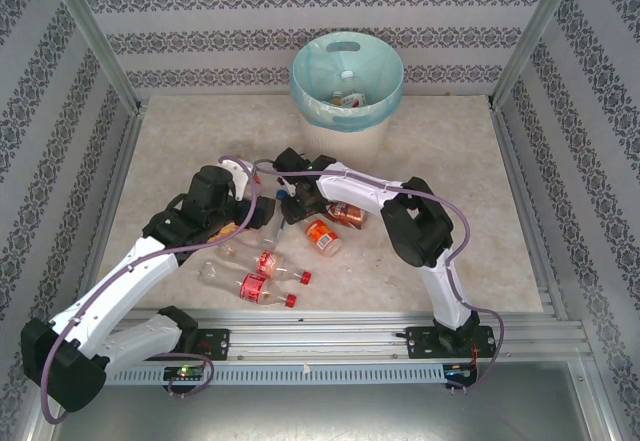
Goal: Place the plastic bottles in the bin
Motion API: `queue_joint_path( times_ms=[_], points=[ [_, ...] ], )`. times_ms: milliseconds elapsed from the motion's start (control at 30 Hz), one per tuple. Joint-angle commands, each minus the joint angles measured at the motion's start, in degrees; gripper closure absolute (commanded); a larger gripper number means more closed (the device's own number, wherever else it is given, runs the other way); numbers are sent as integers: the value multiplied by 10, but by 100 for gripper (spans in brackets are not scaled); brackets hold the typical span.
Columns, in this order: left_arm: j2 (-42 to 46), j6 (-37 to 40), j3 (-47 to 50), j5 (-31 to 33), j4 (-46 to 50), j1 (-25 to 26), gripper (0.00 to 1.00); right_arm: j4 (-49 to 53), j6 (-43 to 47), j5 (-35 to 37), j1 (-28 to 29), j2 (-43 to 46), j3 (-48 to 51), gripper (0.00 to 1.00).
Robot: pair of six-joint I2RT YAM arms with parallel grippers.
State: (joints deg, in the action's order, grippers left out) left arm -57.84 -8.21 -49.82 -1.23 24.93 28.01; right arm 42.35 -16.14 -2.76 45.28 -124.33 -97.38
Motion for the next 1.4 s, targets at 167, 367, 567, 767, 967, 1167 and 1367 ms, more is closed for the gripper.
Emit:
queue_joint_path(
  times_ms=[167,367,567,767,967,1167,1367],
  points=[
    [1,0,3,3,-8,-7,11,32,14,-8,5,-18,-29,50],
    [-2,4,-1,4,-7,-8,10,35,10,-23,4,-17,-33,54],
    [3,7,-4,9,-8,-9,10,25,2,-32,4,3,-20,59],
    [-2,6,-4,5,-11,-11,10,20,-1,-20,2,12,-12,64],
    [3,6,-6,6,-8,-12,10,5,-3,-9,2,46,12,67],
    [6,8,-12,7,-8,-13,10,-25,-1,10,5,103,55,71],
    [5,17,-26,7,-11,-14,10,-49,-7,29,5,160,88,74]
  ],
)
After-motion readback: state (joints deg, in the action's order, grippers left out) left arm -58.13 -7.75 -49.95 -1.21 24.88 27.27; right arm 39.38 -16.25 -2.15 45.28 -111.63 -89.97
